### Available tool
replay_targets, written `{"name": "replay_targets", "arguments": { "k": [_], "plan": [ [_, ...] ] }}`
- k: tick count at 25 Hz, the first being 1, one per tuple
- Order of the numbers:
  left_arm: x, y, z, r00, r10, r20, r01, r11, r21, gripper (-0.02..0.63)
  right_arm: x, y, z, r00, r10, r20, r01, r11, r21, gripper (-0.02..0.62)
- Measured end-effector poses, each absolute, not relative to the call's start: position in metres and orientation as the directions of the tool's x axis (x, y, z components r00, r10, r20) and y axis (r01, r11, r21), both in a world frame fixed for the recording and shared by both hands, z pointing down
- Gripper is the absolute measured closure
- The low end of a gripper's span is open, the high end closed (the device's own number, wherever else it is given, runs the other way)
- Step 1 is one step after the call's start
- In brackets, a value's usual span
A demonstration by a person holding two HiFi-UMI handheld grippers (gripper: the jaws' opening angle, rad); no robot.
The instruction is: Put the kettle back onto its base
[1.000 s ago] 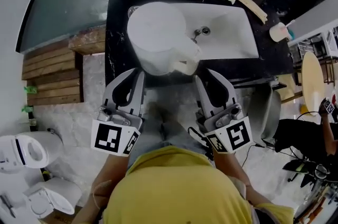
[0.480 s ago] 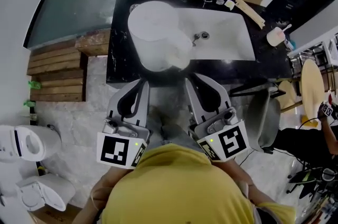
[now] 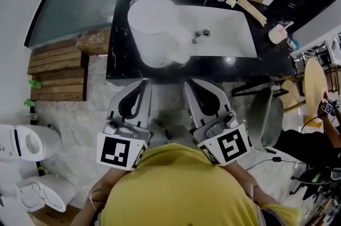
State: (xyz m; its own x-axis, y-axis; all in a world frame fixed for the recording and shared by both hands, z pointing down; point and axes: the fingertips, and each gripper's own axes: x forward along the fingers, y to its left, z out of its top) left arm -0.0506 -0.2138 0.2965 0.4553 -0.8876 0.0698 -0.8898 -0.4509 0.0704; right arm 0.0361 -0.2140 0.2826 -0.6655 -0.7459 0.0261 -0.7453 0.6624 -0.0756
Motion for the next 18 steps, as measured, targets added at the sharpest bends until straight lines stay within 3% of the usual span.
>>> {"name": "replay_targets", "arguments": {
  "k": [18],
  "plan": [
    [-0.045,-0.208,0.305,0.467,-0.882,0.066,-0.884,-0.463,0.067,0.595,0.029,-0.207,0.288,-0.685,-0.729,0.011,-0.728,0.682,-0.071,0.578]
  ]
}}
